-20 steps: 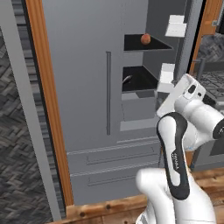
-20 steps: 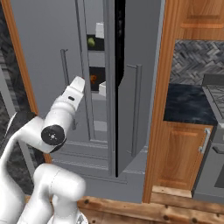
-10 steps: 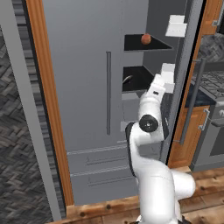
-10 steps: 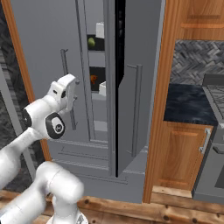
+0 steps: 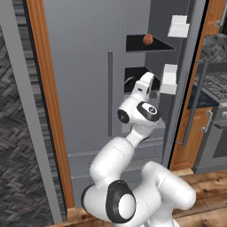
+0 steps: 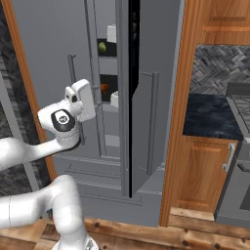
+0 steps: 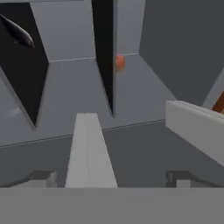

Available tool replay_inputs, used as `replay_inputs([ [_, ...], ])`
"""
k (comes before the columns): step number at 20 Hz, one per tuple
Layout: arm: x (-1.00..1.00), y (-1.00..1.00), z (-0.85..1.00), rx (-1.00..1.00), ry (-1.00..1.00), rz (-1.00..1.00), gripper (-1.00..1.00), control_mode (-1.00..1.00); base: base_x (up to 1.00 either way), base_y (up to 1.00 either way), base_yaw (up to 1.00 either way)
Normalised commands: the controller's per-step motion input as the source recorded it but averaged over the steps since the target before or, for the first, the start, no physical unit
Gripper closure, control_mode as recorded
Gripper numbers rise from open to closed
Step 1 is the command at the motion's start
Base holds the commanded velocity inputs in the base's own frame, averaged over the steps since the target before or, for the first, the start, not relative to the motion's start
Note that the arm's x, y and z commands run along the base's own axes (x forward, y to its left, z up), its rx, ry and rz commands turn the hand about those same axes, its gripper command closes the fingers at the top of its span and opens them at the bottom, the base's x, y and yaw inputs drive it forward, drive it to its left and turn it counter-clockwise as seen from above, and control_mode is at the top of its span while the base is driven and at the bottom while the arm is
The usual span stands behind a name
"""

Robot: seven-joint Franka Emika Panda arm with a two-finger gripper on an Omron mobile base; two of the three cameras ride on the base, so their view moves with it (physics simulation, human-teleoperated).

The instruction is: Gather the cucumber and onion from the fridge and place them on a tray on the dining counter. Then gather the fish and chicken drumstick from the fridge and place them on the other tray.

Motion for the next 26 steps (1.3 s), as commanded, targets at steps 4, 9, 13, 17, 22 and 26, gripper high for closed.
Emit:
replay_inputs([
  [4,0.11,-0.24,0.0,0.01,0.03,-0.09,-1.0,-1.0,0.0,0.0,0.0],
  [9,0.18,-0.24,0.27,0.07,0.04,-0.05,-1.0,-1.0,0.0,0.0,0.0],
  [13,0.29,-0.02,0.7,0.08,0.05,-0.04,-1.0,-1.0,0.0,0.0,0.0],
  [17,0.14,0.0,0.67,0.07,0.03,-0.11,-1.0,-1.0,0.0,0.0,0.0],
  [22,0.07,-0.02,0.59,0.03,0.11,-0.18,-1.0,-1.0,0.0,0.0,0.0],
  [26,0.0,-0.33,0.37,0.0,0.16,-0.19,-1.0,-1.0,0.0,0.0,0.0],
])
